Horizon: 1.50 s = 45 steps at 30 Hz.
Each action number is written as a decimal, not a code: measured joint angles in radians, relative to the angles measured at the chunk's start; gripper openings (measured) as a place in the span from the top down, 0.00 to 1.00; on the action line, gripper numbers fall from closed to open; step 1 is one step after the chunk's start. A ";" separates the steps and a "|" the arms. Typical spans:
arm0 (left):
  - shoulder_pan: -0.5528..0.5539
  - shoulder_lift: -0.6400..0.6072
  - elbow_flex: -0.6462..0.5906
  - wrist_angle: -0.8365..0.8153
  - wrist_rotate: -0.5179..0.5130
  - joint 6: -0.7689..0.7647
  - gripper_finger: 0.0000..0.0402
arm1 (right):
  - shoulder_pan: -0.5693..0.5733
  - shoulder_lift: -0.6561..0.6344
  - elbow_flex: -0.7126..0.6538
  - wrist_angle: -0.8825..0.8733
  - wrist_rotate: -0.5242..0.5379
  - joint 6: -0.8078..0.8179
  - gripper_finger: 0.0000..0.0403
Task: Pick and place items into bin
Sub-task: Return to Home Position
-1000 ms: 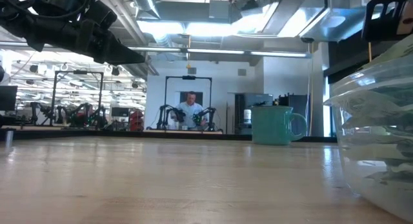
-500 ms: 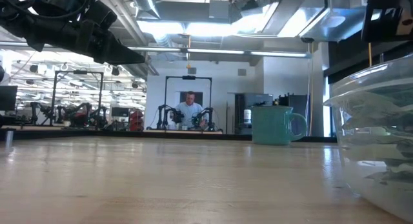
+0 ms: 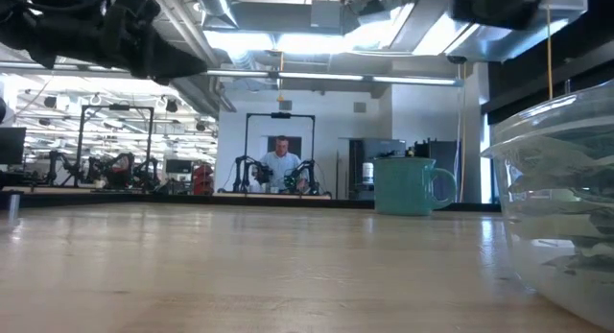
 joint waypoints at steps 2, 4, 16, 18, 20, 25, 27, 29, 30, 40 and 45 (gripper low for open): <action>0.000 -0.052 0.000 -0.035 -0.001 -0.001 0.82 | -0.014 -0.027 0.000 -0.004 0.023 -0.080 0.82; 0.000 -0.104 0.000 -0.083 0.000 -0.004 0.82 | -0.031 -0.064 0.000 -0.008 0.030 -0.152 0.82; 0.000 -0.314 0.000 -0.213 0.002 -0.030 0.82 | -0.110 -0.385 -0.222 0.079 0.166 -0.412 0.83; 0.000 -0.336 0.000 -0.227 0.002 -0.030 0.82 | -0.138 -0.480 -0.345 0.195 0.166 -0.432 0.83; 0.000 -0.355 0.000 -0.238 0.002 -0.031 0.82 | -0.172 -0.575 -0.464 0.302 0.145 -0.462 0.83; 0.000 -0.423 0.000 -0.298 0.001 -0.044 0.82 | -0.258 -0.787 -0.713 0.504 0.081 -0.597 0.83; 0.000 -0.458 0.000 -0.306 0.000 -0.050 0.82 | -0.303 -0.874 -0.803 0.546 0.063 -0.628 0.83; 0.000 -0.491 0.000 -0.315 -0.001 -0.063 0.82 | -0.349 -0.960 -0.890 0.579 0.049 -0.656 0.83; 0.000 -0.504 0.000 -0.321 -0.002 -0.067 0.82 | -0.372 -1.001 -0.932 0.598 0.040 -0.669 0.83; 0.000 -0.540 -0.016 -0.341 -0.017 -0.099 0.82 | -0.602 -1.312 -1.226 0.768 -0.142 -0.755 0.83; 0.000 -0.542 -0.097 -0.277 -0.017 -0.134 0.82 | -0.673 -1.390 -1.315 0.839 -0.178 -0.757 0.83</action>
